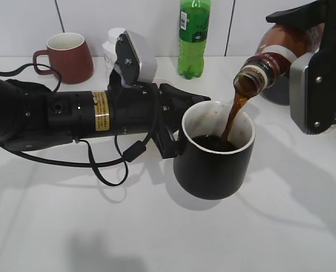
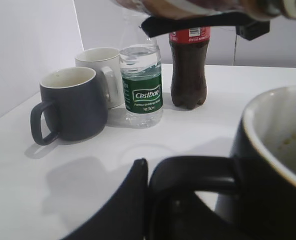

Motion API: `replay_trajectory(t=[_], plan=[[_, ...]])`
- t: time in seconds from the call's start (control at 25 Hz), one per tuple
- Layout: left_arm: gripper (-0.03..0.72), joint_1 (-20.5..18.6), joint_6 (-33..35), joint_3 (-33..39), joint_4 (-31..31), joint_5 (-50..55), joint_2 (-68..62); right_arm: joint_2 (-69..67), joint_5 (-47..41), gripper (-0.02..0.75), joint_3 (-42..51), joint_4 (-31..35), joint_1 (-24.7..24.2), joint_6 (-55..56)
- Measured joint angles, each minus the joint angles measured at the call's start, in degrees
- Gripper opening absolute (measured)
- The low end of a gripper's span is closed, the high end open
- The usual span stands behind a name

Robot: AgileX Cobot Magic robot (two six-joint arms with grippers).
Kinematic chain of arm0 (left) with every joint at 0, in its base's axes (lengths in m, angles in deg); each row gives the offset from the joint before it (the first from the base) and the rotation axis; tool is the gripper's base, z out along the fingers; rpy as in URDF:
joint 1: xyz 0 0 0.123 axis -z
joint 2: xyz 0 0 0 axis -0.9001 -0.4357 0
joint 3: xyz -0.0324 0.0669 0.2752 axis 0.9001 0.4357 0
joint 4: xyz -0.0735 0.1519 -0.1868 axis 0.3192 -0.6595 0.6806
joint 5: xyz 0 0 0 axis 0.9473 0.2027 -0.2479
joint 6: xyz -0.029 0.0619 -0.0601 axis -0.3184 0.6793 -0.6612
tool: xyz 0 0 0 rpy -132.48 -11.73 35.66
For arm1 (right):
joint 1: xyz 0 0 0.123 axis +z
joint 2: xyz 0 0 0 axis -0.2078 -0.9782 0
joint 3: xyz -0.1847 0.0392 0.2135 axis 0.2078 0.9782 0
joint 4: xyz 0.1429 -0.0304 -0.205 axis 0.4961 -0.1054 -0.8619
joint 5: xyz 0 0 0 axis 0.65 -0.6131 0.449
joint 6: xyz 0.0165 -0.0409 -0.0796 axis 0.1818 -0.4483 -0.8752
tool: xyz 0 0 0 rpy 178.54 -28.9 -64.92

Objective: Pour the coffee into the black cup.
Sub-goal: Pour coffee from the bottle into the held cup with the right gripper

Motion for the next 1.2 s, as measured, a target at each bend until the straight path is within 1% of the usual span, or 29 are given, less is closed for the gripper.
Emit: replay_trajectory(t=[1.2], plan=[[0.038,0.0,0.0,0.0,-0.1,-0.1,0.0,0.0,0.2,0.534,0.0,0.0,0.0,-4.3]])
